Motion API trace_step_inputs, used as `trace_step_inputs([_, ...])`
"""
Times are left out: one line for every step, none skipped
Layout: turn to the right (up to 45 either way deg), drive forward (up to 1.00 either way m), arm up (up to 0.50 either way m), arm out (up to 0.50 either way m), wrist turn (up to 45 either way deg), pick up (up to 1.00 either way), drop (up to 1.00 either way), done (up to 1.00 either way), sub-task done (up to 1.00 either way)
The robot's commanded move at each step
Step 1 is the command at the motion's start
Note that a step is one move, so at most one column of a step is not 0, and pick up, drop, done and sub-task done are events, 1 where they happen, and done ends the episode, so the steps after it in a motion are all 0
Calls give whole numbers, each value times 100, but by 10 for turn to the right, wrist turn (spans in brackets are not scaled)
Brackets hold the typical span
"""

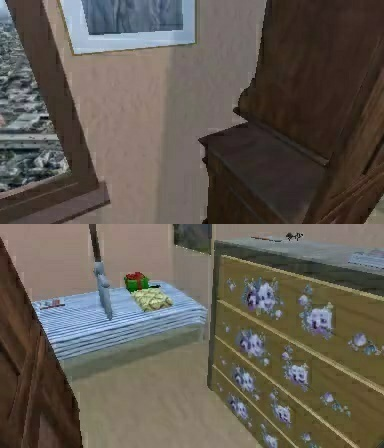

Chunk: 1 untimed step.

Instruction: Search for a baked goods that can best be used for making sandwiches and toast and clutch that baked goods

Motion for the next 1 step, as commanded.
trace_step_inputs([-450, 0, 0, 0, 0, 0, 0, 0, 0])
